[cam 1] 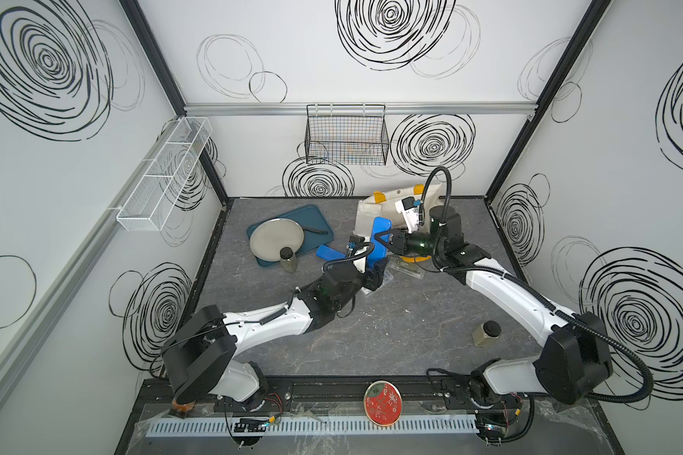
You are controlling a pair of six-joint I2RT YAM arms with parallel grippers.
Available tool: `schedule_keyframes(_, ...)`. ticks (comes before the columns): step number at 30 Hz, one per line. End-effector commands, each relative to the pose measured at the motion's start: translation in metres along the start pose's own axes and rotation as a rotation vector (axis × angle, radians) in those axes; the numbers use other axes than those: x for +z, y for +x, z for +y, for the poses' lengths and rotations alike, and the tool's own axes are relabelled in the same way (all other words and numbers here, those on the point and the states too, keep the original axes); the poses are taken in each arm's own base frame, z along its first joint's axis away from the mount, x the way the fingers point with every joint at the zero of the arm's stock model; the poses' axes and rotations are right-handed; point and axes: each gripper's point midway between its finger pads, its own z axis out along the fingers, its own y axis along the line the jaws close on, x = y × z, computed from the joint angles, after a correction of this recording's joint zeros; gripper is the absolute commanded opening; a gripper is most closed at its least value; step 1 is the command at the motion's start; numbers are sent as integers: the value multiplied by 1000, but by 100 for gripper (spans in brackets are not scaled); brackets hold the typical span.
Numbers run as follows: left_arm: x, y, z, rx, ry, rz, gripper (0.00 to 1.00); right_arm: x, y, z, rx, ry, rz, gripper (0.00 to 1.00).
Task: Put the compass set into the canvas bag
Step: Place the compass set in the canvas bag.
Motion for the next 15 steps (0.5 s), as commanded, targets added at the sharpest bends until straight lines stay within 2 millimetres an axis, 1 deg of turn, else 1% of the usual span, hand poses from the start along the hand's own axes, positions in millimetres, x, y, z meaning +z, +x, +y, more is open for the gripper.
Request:
schedule_keyframes(1,0,-18,-3,-31,18,-65,94,-1,-23,13,-42,-34,-62,21)
schedule_keyframes(2,-1,-18,-2,-31,16,-66,99,-2,-25,13,-45,-30,-68,22)
schedule_keyframes(5,-3,-17,1,-24,13,-62,99,-4,-33,12,-53,-21,-89,21)
schedule_keyframes(7,-7,-13,3,-7,17,-55,99,-7,-42,11,-60,-14,-111,22)
schedule_keyframes(11,-16,-2,6,33,44,-26,99,-21,-72,1,-68,36,-174,21)
schedule_keyframes(13,-18,5,11,43,31,0,99,-33,-91,-8,-77,75,-212,21)
schedule_keyframes(15,-18,16,19,52,-1,41,99,-50,-111,-16,-93,120,-263,21)
